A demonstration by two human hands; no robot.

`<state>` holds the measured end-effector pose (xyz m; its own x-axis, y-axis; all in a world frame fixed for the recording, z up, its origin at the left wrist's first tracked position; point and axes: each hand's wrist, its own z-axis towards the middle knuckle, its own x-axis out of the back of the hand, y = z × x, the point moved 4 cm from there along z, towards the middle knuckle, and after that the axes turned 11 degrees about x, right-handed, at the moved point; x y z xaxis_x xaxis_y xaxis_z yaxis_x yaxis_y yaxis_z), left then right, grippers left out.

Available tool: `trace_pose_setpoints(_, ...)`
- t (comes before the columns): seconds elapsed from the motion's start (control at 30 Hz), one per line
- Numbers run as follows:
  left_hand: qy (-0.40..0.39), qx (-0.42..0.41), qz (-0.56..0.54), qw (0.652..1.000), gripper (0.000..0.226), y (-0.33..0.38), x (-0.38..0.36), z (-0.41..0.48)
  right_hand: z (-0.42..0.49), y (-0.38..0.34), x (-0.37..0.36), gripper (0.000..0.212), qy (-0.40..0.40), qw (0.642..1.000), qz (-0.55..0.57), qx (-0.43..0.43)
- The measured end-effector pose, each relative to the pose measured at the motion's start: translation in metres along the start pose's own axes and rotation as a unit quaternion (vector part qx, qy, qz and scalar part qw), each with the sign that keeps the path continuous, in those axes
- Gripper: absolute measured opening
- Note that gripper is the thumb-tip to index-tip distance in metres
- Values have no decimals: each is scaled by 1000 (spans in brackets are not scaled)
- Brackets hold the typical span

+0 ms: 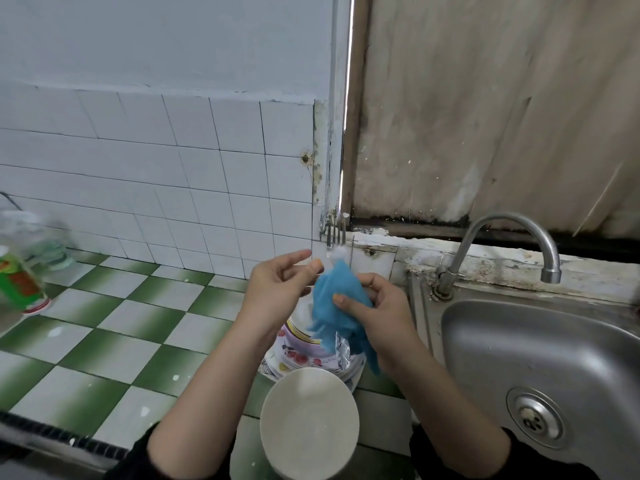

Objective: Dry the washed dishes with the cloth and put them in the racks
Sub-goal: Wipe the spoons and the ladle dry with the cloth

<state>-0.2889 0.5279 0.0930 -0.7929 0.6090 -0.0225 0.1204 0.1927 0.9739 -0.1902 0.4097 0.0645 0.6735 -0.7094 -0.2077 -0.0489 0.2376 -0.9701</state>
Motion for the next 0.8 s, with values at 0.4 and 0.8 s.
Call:
trace_pose_setpoints(0.4,47,58,-221,972,11,5,-4,0,-28,3,9,50,-89,993,-56,43)
trace_pose_setpoints(0.8,25,55,-222,973,4,-8,-24,-14,-27,-7,19,52,-79,991,-62,86)
